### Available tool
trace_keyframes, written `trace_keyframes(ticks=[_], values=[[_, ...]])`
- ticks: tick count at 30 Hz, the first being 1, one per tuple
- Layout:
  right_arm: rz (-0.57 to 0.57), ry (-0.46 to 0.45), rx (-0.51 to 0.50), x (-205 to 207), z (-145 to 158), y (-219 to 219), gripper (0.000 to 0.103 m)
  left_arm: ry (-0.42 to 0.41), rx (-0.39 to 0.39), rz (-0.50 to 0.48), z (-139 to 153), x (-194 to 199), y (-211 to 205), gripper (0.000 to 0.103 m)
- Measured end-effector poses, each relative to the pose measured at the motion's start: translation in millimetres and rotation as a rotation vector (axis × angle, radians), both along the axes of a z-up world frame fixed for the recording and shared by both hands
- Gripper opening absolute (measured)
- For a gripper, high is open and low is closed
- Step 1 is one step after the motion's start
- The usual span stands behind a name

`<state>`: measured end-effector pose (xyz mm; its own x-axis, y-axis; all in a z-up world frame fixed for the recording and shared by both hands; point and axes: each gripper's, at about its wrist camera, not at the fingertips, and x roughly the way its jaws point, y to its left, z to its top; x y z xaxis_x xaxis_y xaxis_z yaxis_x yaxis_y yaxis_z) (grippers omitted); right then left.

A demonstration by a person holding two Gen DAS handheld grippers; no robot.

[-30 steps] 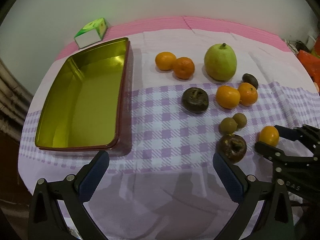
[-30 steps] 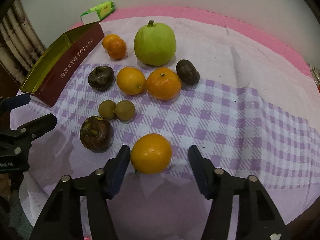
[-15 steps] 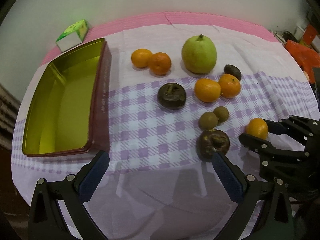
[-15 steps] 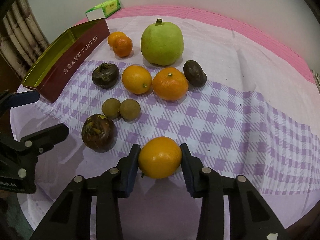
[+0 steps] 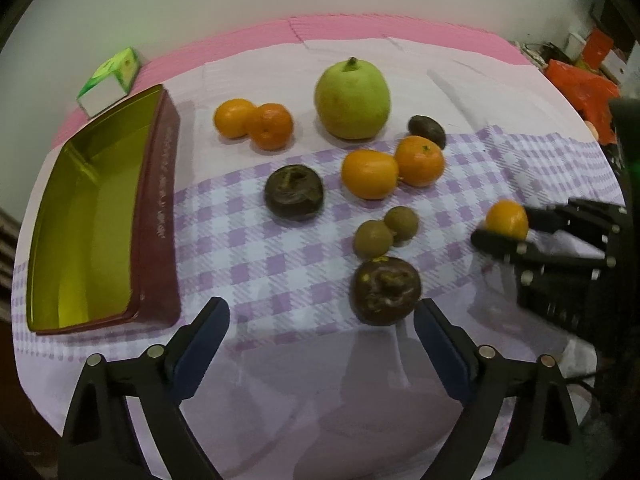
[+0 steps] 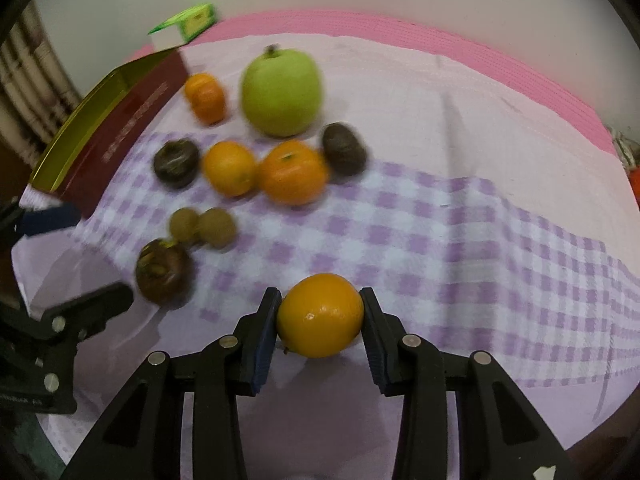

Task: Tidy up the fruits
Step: 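Grasp the orange with the right gripper while the left gripper approaches the dark fruit, then close the left gripper on the dark brown fruit and lift it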

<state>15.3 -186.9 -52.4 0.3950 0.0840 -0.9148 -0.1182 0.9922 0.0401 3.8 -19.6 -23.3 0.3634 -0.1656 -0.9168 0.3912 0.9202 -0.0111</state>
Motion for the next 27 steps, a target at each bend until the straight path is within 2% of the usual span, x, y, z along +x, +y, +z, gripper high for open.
trace_keyframes(ticks=[3, 7, 8, 13, 15, 18, 27], values=[[-0.045, 0.001, 0.011, 4.3, 3.6, -16.5, 0.037, 0.022, -0.003, -0.023, -2.4, 2.3, -9.1, 0.081], [-0.080, 0.006, 0.027, 5.0, 0.6, -28.0, 0.037, 0.053, -0.003, -0.044, -8.3, 7.5, -19.8, 0.077], [-0.085, 0.012, 0.035, 4.6, -1.3, -29.5, 0.037, 0.062, -0.004, -0.048, -9.7, 9.1, -22.2, 0.073], [-0.079, 0.015, 0.051, 3.7, -3.5, -31.5, 0.037, 0.090, -0.017, -0.054, -13.1, 13.1, -28.5, 0.066], [-0.078, 0.015, 0.056, 5.4, -3.9, -29.9, 0.037, 0.096, -0.028, -0.060, -14.1, 14.3, -29.8, 0.058], [-0.080, 0.014, 0.058, 5.6, -4.2, -27.7, 0.037, 0.110, -0.038, -0.067, -16.1, 14.2, -31.1, 0.053], [-0.080, 0.014, 0.056, 4.3, -4.8, -27.4, 0.037, 0.123, -0.045, -0.053, -21.8, 14.2, -30.9, 0.045]])
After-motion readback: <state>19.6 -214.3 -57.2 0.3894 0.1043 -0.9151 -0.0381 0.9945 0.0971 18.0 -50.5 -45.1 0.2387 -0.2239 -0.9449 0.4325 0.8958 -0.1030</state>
